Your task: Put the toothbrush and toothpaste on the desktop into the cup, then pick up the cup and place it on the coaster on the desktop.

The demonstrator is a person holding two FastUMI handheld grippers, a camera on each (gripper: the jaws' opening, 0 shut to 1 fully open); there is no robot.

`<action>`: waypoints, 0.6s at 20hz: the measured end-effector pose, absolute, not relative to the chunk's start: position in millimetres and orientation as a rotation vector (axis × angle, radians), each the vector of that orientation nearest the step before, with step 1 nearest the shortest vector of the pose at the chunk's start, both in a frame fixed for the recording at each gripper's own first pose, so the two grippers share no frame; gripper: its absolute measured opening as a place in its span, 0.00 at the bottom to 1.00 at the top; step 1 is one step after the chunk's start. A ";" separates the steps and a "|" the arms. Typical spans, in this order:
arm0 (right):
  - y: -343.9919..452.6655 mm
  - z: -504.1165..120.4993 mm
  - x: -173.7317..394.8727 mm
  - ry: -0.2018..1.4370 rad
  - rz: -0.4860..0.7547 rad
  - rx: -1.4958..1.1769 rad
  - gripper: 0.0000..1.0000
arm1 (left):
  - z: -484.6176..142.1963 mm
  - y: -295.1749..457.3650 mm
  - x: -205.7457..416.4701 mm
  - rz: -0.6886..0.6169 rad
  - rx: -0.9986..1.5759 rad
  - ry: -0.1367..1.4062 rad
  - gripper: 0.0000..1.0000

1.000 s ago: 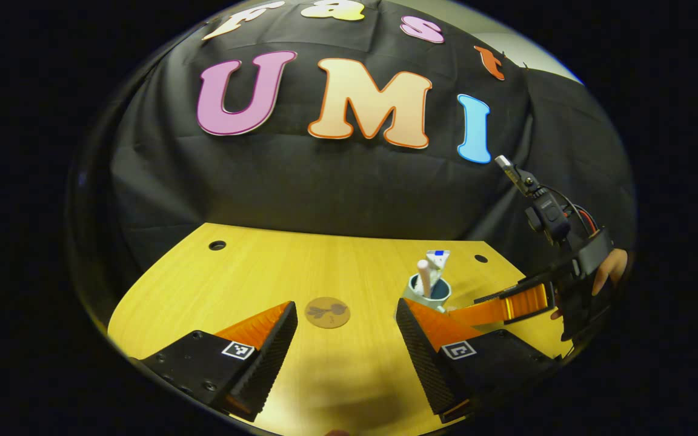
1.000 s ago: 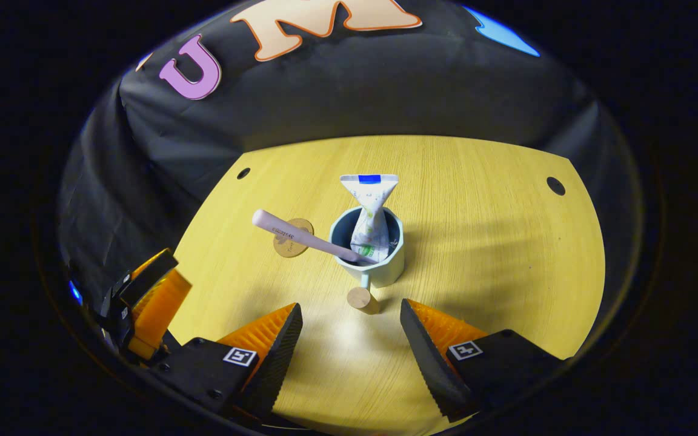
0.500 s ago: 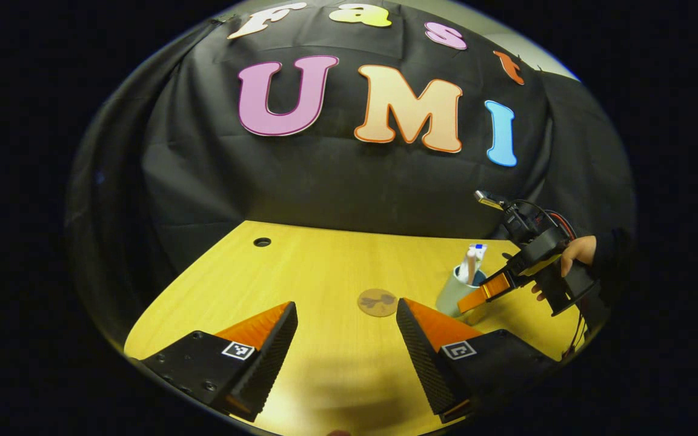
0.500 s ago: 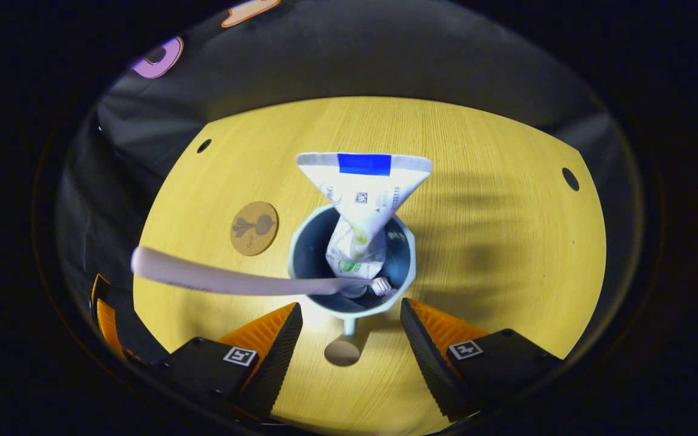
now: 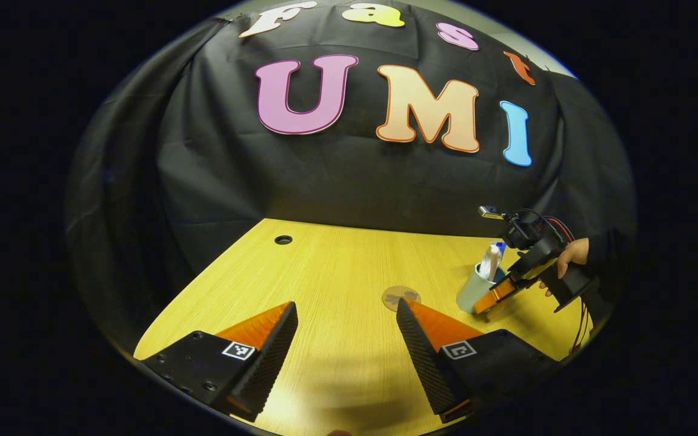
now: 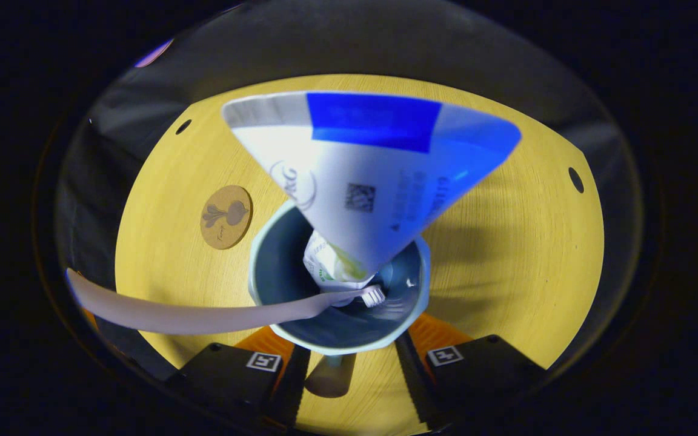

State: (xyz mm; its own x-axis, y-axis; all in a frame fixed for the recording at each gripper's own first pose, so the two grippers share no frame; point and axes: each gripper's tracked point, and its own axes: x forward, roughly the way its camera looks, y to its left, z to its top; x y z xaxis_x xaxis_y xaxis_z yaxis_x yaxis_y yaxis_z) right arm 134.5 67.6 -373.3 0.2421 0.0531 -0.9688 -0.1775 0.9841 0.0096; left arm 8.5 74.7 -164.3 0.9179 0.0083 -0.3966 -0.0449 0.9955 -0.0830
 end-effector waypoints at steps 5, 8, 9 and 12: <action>67.1 -374.3 129.0 1.328 0.190 -0.176 0.29 | -166.9 77.6 10.8 0.027 -0.093 0.409 0.95; 69.4 -371.5 129.6 1.316 0.189 -0.183 0.33 | -166.1 79.5 10.3 0.026 -0.092 0.409 0.95; 71.5 -370.2 130.3 1.308 0.194 -0.179 0.32 | -167.2 80.2 10.9 0.026 -0.093 0.407 0.95; 83.3 -361.6 133.4 1.283 0.211 -0.164 0.29 | -169.4 83.8 10.8 0.026 -0.099 0.411 0.95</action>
State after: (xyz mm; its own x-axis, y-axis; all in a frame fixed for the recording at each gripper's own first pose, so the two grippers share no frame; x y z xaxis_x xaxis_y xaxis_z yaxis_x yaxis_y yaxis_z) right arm 133.4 83.3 -361.6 0.2694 0.0640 -0.9609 -0.2464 0.9691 -0.0045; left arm 10.8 83.8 -169.4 0.9164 0.0053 -0.4003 -0.0455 0.9948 -0.0911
